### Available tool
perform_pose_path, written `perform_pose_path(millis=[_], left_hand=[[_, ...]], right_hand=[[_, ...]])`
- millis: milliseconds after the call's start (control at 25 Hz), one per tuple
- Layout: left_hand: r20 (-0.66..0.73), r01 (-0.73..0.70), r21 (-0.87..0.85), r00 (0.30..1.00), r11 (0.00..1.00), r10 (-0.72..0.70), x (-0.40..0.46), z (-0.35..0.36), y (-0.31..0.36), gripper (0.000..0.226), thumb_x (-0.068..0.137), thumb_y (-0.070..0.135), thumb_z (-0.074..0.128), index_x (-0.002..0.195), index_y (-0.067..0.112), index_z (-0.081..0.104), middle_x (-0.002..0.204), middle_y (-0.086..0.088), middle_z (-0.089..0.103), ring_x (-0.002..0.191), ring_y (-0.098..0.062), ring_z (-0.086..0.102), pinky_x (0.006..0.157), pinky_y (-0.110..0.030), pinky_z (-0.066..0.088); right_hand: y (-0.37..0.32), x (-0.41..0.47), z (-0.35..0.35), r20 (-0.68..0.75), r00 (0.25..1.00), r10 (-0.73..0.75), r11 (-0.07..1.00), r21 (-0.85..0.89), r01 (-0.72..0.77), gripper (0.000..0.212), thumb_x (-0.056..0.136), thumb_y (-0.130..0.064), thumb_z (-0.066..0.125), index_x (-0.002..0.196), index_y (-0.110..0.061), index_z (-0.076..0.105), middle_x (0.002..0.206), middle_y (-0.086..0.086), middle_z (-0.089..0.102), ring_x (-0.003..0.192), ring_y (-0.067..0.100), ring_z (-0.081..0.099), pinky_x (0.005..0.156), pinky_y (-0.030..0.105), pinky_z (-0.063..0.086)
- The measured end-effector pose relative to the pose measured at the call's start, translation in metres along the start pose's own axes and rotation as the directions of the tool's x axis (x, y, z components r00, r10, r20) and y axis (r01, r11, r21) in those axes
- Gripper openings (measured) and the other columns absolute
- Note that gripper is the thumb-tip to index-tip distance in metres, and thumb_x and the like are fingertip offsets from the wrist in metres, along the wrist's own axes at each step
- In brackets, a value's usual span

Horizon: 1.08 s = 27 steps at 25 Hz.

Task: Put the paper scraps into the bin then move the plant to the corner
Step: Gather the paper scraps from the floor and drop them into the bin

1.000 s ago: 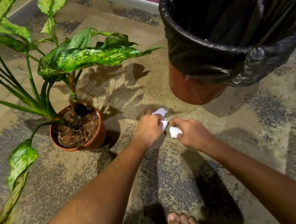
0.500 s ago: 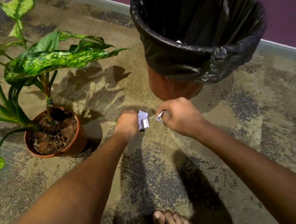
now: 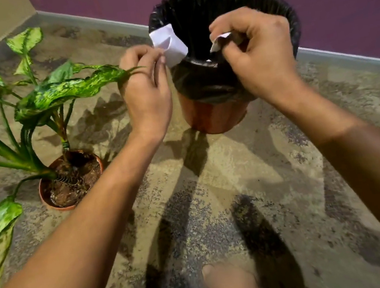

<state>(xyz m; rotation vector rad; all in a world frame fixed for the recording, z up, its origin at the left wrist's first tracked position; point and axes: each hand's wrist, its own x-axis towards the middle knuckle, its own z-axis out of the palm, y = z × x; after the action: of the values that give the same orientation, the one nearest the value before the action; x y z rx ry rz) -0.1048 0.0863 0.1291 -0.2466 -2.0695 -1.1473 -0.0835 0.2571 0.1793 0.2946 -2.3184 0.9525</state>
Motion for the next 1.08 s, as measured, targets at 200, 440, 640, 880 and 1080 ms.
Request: perform_pose_path(millis=[200, 440, 640, 880, 1080], left_hand=[[0.125, -0.093, 0.162, 0.990, 0.982, 0.073, 0.041, 0.012, 0.034, 0.020, 0.092, 0.019, 0.054, 0.101, 0.013, 0.071, 0.100, -0.003, 0.067, 0.094, -0.017, 0.059, 0.078, -0.015, 0.040], [0.303, -0.028, 0.191, 0.952, 0.981, -0.032, 0.055, 0.029, 0.050, 0.042, 0.090, 0.003, 0.054, 0.129, 0.020, 0.055, 0.117, 0.002, 0.066, 0.111, -0.015, 0.059, 0.095, -0.033, 0.050], [0.290, -0.188, 0.104, 0.945, 0.977, 0.150, 0.031, 0.021, 0.048, 0.040, 0.087, 0.002, 0.050, 0.124, 0.014, 0.059, 0.116, 0.001, 0.066, 0.110, -0.017, 0.056, 0.093, -0.024, 0.043], [0.364, -0.353, 0.019, 0.874, 0.935, 0.323, -0.026, 0.002, 0.029, 0.035, 0.081, 0.001, 0.053, 0.114, 0.003, 0.064, 0.113, -0.011, 0.065, 0.103, -0.030, 0.058, 0.089, -0.042, 0.047], [0.365, -0.255, 0.038, 0.904, 0.966, 0.224, -0.052, -0.029, 0.004, 0.032, 0.083, 0.001, 0.056, 0.114, 0.002, 0.064, 0.112, -0.011, 0.065, 0.101, -0.026, 0.058, 0.091, -0.029, 0.045]], right_hand=[[0.021, 0.018, -0.015, -0.057, 0.998, 0.009, 0.985, -0.169, -0.018, 0.018, 0.083, -0.011, 0.055, 0.089, -0.016, 0.071, 0.102, -0.004, 0.071, 0.087, 0.006, 0.062, 0.080, 0.019, 0.050], [0.040, 0.018, -0.011, -0.013, 0.997, 0.075, 0.963, -0.260, -0.076, 0.034, 0.080, -0.005, 0.054, 0.111, -0.016, 0.066, 0.119, -0.001, 0.065, 0.109, 0.014, 0.060, 0.097, 0.027, 0.047], [0.033, 0.008, -0.007, -0.071, 0.996, 0.050, 0.979, -0.193, -0.063, 0.039, 0.078, 0.000, 0.048, 0.108, -0.015, 0.068, 0.112, -0.001, 0.067, 0.099, 0.012, 0.061, 0.091, 0.030, 0.051], [0.000, -0.028, 0.020, -0.044, 0.999, -0.028, 0.996, -0.084, 0.024, 0.037, 0.076, 0.004, 0.049, 0.106, -0.007, 0.069, 0.108, 0.004, 0.069, 0.100, 0.015, 0.064, 0.090, 0.033, 0.052], [-0.025, -0.059, 0.047, 0.044, 0.998, -0.054, 0.998, -0.013, 0.054, 0.034, 0.078, 0.006, 0.052, 0.104, -0.005, 0.070, 0.106, 0.005, 0.070, 0.099, 0.016, 0.065, 0.089, 0.032, 0.053]])
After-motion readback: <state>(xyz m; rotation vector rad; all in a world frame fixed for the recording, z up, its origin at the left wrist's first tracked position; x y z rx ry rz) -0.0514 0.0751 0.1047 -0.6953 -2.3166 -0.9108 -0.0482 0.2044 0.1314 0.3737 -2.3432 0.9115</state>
